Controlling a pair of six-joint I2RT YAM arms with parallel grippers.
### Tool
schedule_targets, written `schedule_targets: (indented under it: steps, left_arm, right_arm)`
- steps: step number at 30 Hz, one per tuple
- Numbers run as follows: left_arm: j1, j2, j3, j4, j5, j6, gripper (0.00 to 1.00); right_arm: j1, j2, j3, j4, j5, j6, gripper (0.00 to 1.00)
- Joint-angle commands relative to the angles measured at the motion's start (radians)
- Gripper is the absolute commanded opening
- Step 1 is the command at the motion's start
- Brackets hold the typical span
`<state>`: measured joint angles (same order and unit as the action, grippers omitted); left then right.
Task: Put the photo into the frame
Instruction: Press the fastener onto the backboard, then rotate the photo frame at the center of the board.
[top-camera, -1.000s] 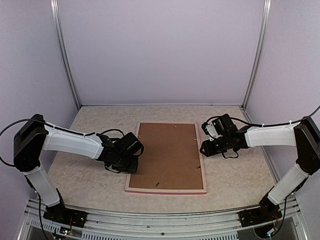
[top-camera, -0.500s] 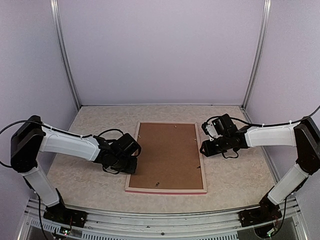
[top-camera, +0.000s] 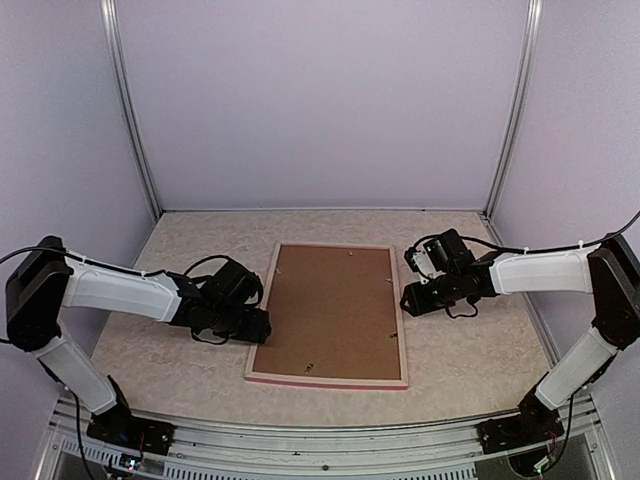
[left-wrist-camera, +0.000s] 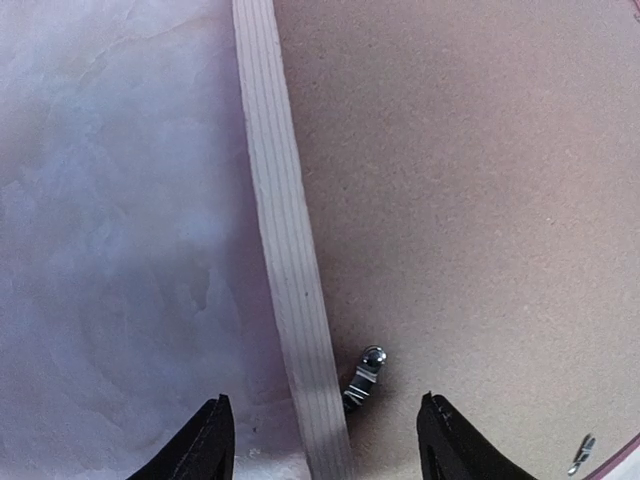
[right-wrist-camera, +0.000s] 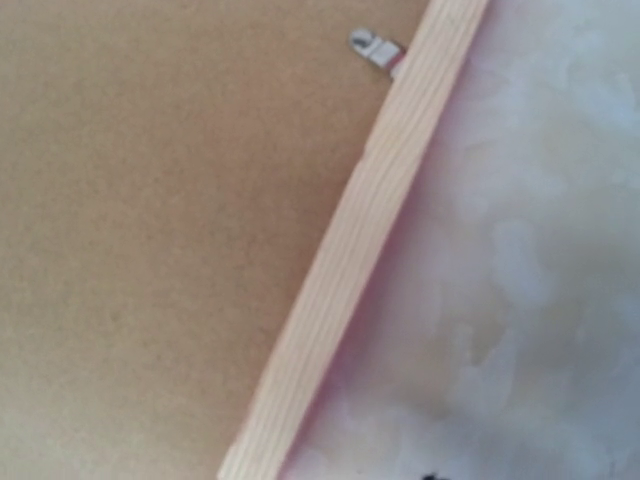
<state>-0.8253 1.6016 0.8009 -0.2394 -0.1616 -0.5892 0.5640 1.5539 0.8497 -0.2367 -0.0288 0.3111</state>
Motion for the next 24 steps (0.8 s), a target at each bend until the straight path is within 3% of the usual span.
schedule_targets:
  steps: [1, 6, 13, 18, 24]
  left_arm:
    - [0.006, -0.065, -0.010, 0.028, 0.031, 0.006, 0.66]
    - [0.024, -0.122, -0.024, 0.048, 0.045, -0.001, 0.76]
    - [0.036, -0.167, -0.032, 0.039, 0.028, 0.003, 0.80]
    - [0.041, -0.175, -0.046, 0.036, 0.017, 0.005, 0.81]
    - [0.066, -0.185, -0.048, 0.003, -0.015, 0.005, 0.84]
  right_arm:
    - [-0.010, -0.008, -0.009, -0.006, -0.045, 0.037, 0.48]
    - [-0.009, 0.007, -0.034, 0.034, -0.091, 0.078, 0.57]
    - [-0.009, 0.123, -0.008, 0.048, -0.066, 0.086, 0.56]
    - [-0.009, 0.203, 0.041, 0.037, -0.050, 0.069, 0.47]
    - [-0.015, 0.241, 0.106, -0.047, 0.042, -0.011, 0.21]
